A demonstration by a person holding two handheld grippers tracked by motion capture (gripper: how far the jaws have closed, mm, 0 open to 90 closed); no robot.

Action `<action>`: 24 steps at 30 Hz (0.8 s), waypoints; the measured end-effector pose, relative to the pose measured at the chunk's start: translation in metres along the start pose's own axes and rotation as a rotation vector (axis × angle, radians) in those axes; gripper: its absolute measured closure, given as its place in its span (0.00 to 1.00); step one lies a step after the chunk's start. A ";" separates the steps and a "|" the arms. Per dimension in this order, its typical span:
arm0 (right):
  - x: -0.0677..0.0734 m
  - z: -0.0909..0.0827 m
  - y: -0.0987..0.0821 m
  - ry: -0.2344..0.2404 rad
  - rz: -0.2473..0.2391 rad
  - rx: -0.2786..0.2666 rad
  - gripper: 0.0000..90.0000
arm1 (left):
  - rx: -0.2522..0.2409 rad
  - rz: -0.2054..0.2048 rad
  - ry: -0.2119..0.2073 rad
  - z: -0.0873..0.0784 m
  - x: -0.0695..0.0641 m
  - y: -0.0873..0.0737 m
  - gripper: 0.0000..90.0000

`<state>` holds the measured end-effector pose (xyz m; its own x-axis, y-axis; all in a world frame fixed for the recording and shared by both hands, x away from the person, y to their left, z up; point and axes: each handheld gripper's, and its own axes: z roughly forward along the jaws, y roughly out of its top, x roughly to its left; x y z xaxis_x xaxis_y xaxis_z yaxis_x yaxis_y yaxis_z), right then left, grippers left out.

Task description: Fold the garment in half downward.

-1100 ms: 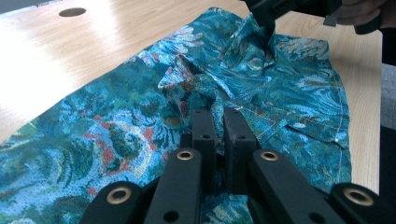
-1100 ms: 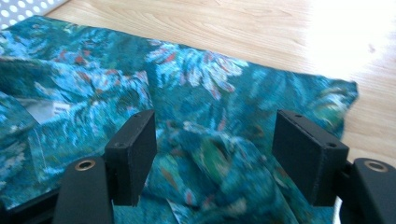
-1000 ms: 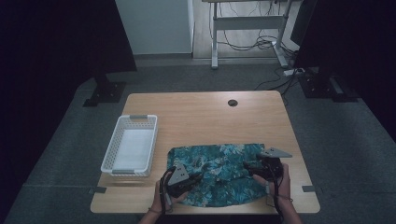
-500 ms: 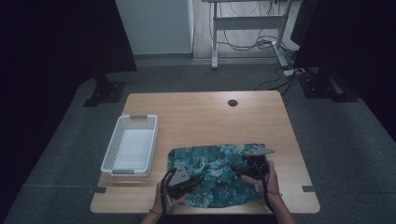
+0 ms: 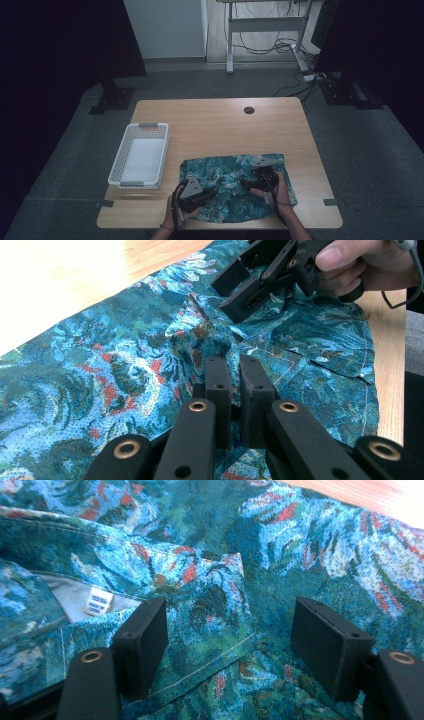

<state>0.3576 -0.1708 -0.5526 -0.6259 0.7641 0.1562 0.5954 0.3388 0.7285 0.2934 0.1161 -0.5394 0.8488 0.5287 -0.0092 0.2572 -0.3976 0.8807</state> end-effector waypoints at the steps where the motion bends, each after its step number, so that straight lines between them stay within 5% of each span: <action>1: 0.000 0.000 -0.001 -0.002 -0.004 -0.007 0.34 | 0.000 0.000 0.000 0.000 0.000 0.000 0.94; 5: 0.003 0.001 -0.001 -0.020 -0.030 -0.007 0.36 | 0.002 -0.004 0.002 0.000 0.001 -0.001 0.94; 16: 0.014 -0.002 -0.009 -0.070 -0.088 -0.052 0.83 | 0.008 -0.011 0.030 0.001 0.002 -0.002 0.93; 24: 0.014 -0.009 -0.012 -0.049 -0.087 -0.074 0.93 | 0.043 -0.019 0.063 0.006 0.005 -0.002 0.93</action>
<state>0.3369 -0.1690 -0.5530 -0.6472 0.7600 0.0593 0.5000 0.3645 0.7856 0.2993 0.1152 -0.5442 0.8131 0.5821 0.0058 0.2935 -0.4185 0.8595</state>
